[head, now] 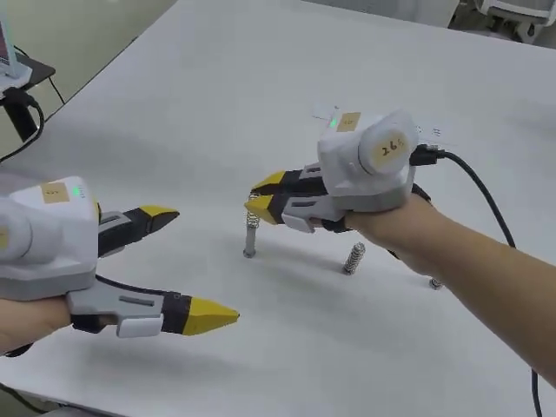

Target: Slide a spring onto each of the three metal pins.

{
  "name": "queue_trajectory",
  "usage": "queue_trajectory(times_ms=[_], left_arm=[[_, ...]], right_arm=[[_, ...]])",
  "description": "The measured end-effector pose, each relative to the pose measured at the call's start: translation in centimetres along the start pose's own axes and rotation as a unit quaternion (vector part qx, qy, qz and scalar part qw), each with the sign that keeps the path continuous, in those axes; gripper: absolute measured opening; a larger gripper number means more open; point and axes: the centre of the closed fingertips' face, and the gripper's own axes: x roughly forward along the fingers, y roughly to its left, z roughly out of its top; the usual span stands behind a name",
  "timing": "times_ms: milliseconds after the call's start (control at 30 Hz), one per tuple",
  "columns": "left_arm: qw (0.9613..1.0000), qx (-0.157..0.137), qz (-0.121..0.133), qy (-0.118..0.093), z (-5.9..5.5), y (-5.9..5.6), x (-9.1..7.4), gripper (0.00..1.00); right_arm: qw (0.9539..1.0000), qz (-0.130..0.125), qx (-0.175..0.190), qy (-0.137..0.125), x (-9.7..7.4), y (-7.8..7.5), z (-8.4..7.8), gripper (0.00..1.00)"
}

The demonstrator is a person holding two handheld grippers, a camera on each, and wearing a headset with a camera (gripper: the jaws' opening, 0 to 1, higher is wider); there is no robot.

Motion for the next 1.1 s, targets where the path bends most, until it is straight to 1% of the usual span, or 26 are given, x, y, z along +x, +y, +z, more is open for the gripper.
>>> queue_trajectory(times_ms=[367,533,700,833,933,1100], left_arm=[[1.0000,0.000,0.001,0.002,-0.3,0.0,-0.2,0.97],[1.0000,0.000,0.000,0.005,-0.4,-0.1,-0.2,0.97],[1.0000,-0.001,0.000,0.005,-0.5,-0.1,-0.2,0.97],[1.0000,-0.001,0.002,0.004,-0.6,-0.1,-0.3,0.97],[1.0000,-0.001,0.003,0.005,-0.7,0.0,-0.3,0.96],[1.0000,-0.001,0.003,0.004,-0.7,-0.1,-0.3,0.96]], right_arm=[[0.9998,0.006,0.003,0.018,0.7,0.5,-1.6,0.08],[0.9993,0.010,0.003,0.036,1.6,0.5,-2.7,0.08],[0.9985,0.009,0.009,0.053,2.2,0.6,-3.6,0.08],[0.9983,0.005,0.017,0.056,2.3,0.6,-4.0,0.08],[0.9979,0.005,0.014,0.063,2.5,0.8,-4.5,0.08],[0.9976,0.005,0.014,0.068,2.7,0.9,-5.1,0.08]])
